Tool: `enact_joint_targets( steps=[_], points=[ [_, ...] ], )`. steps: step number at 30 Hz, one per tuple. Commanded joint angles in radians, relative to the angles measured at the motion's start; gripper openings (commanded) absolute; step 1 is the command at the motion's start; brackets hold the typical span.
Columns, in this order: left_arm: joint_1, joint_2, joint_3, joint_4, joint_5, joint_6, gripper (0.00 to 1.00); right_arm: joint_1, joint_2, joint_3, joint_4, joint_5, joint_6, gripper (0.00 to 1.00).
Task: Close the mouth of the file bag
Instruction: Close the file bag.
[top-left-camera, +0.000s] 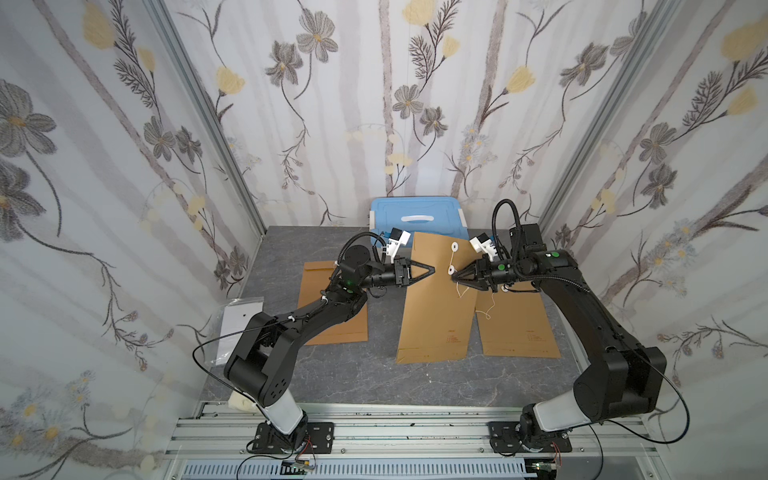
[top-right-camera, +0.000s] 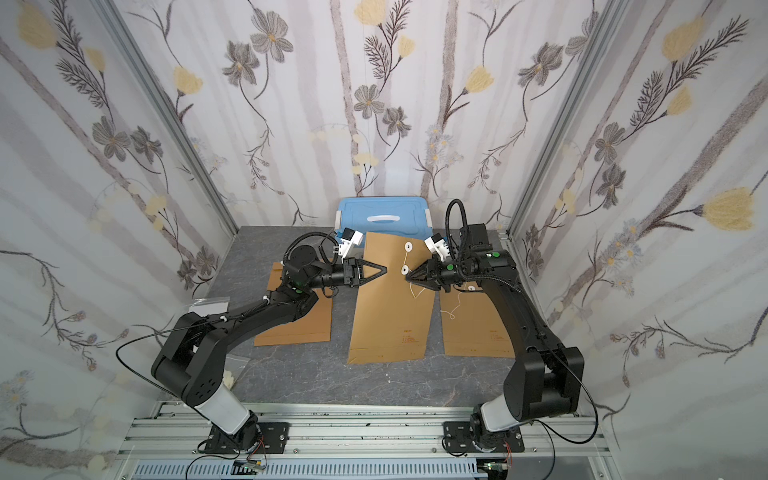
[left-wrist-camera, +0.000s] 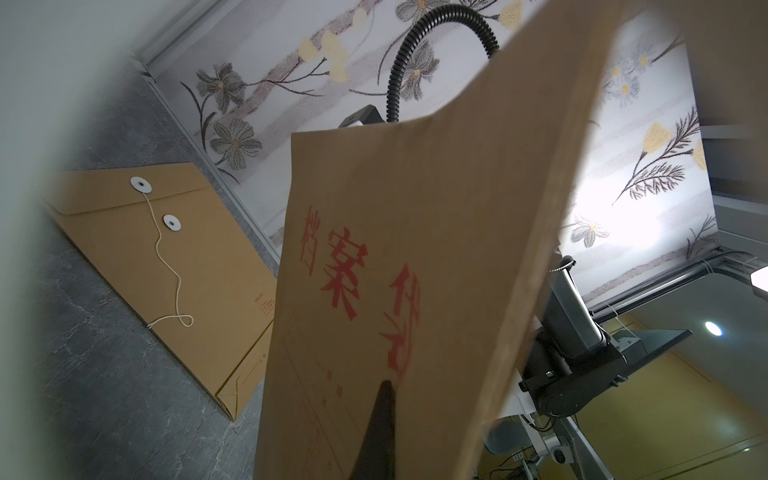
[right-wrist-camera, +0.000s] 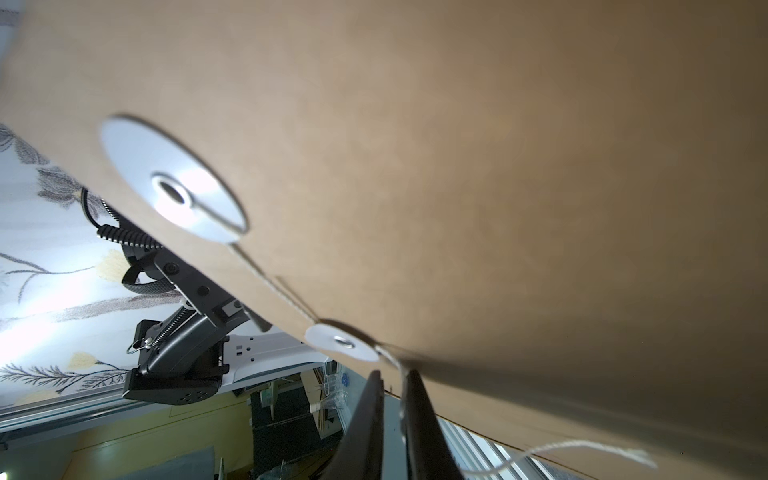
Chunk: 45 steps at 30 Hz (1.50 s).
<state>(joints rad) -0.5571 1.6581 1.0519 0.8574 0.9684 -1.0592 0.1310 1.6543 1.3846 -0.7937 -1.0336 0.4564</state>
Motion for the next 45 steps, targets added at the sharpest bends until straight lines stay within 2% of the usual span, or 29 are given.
enact_joint_targets(
  steps=[1, 17, 23, 27, 33, 38, 45],
  points=[
    [0.0, 0.003, 0.007, 0.068, 0.006, -0.024, 0.0, 0.005, -0.003, -0.022, 0.104, -0.047, 0.028, 0.16],
    [0.011, 0.012, 0.002, 0.109, -0.006, -0.061, 0.0, 0.036, -0.001, -0.107, 0.182, -0.084, 0.031, 0.19],
    [0.03, 0.051, 0.01, 0.242, -0.011, -0.168, 0.0, 0.036, 0.005, -0.12, 0.184, -0.091, 0.021, 0.19],
    [0.029, 0.072, 0.006, 0.299, -0.013, -0.205, 0.0, 0.036, 0.022, -0.13, 0.188, -0.103, 0.016, 0.1],
    [0.038, 0.062, -0.005, 0.299, -0.017, -0.208, 0.0, 0.034, 0.047, -0.151, 0.182, -0.107, -0.011, 0.09],
    [0.041, 0.061, -0.006, 0.305, -0.017, -0.215, 0.0, 0.024, 0.044, -0.164, 0.204, -0.106, -0.006, 0.02],
    [0.048, 0.049, -0.038, 0.337, -0.002, -0.229, 0.0, -0.049, 0.038, -0.125, 0.14, -0.114, -0.01, 0.0]
  ],
)
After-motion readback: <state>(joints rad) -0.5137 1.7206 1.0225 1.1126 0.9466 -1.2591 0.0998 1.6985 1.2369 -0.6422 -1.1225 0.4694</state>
